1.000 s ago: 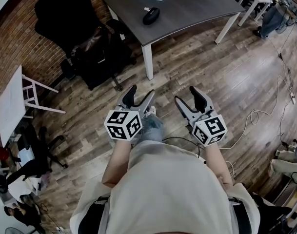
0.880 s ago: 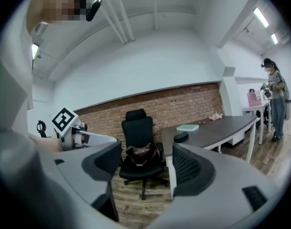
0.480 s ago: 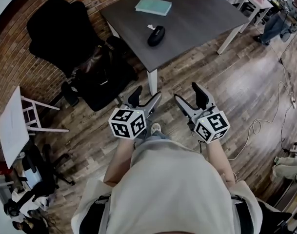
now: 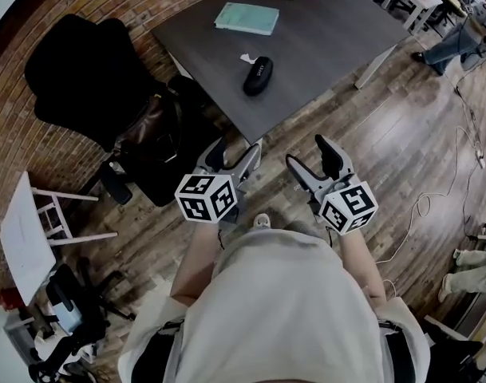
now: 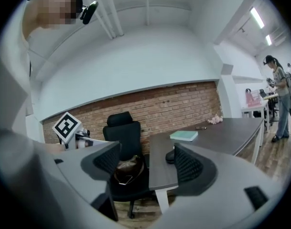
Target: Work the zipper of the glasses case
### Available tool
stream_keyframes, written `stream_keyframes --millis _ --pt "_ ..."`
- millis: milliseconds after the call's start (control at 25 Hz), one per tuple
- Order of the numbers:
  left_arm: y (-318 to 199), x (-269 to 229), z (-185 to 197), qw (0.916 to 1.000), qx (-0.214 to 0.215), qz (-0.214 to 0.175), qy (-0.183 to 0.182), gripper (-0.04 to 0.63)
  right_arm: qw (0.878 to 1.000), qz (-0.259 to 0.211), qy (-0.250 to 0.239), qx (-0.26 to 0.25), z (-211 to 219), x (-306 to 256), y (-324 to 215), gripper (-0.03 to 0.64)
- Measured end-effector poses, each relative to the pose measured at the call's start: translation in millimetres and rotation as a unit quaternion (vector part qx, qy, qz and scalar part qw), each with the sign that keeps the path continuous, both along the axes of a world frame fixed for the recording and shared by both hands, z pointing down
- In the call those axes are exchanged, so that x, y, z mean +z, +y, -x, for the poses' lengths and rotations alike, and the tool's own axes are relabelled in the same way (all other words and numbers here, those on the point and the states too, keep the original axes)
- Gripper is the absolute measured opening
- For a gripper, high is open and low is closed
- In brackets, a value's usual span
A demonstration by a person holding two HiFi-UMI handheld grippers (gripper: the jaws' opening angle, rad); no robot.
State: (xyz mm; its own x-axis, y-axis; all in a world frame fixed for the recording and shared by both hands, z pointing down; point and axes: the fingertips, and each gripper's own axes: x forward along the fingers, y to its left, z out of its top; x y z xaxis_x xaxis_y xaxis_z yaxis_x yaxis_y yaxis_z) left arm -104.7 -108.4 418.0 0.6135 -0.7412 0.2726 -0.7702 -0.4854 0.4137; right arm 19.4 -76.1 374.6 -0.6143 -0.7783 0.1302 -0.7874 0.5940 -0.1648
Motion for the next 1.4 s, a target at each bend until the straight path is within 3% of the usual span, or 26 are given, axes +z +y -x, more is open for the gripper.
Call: stream_keyframes --millis 480,1040,1400 --pt "-112 36 -12 0.9995 0.005 0.029 -0.008 0.336 0.999 0.037 0.007 0.014 -24 35 -63 0.334" --pt "-252 109 -56 0.9935 0.008 0.111 -0.026 0.336 0.998 0.058 0.015 -0.034 -59 52 -218 0.316" --pt "-307 151 -56 0.9867 0.003 0.152 -0.057 0.336 0.994 0.091 0.007 -0.066 -62 71 -263 0.304"
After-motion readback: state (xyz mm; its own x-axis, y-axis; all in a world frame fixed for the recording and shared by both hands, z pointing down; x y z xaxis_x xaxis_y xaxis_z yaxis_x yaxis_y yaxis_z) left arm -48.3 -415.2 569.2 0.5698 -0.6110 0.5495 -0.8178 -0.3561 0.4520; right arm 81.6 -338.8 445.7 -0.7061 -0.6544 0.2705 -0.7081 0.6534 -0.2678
